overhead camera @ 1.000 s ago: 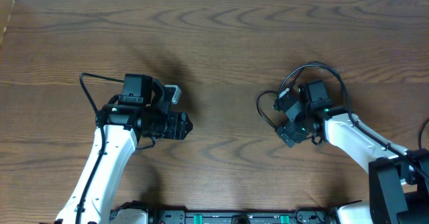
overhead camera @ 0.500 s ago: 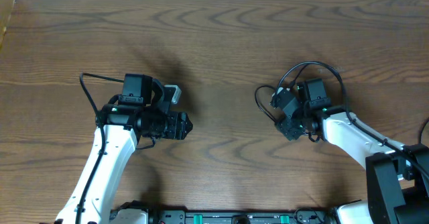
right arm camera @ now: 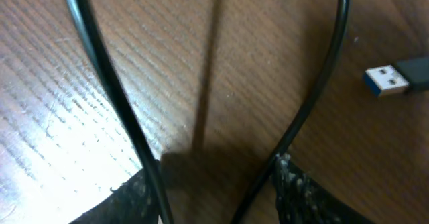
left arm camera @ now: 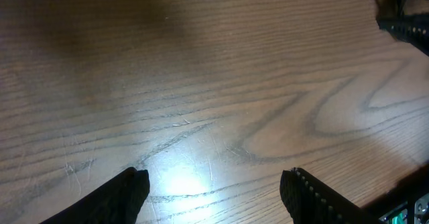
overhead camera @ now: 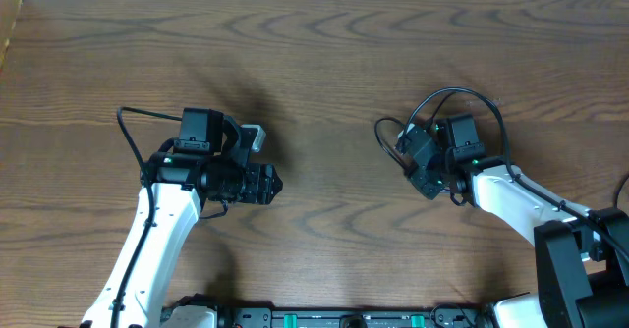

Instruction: Untangle cables

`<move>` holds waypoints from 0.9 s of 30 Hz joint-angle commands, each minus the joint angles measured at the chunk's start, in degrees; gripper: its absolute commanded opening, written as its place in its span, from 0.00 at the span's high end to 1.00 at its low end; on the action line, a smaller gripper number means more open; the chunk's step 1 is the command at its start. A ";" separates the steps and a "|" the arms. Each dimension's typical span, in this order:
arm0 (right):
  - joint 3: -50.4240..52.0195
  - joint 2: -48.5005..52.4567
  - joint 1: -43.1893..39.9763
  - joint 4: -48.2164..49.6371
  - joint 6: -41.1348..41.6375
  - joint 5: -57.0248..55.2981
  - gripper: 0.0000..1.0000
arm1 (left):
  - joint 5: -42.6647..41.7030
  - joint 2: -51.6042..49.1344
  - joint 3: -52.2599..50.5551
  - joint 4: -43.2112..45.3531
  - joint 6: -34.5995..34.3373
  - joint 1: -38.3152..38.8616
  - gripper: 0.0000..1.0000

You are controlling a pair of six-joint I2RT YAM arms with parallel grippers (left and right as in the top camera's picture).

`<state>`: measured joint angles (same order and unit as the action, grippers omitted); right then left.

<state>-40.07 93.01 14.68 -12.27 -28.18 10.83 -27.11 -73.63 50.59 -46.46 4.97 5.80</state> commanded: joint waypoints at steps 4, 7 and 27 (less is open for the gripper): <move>2.64 2.75 -0.57 -0.74 -1.22 -4.20 0.70 | -0.72 -0.11 -0.46 -0.15 1.01 0.17 0.31; 2.73 2.75 -0.57 -0.74 -1.25 -4.20 0.91 | -0.72 -0.11 -0.46 -0.15 0.98 0.17 0.32; -5.20 -9.29 -0.61 0.96 0.46 -6.21 0.99 | -0.72 -0.11 -0.46 -0.13 1.01 0.17 0.32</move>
<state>-39.81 90.41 14.41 -11.51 -28.64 6.55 -27.11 -73.63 50.59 -46.46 4.97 5.80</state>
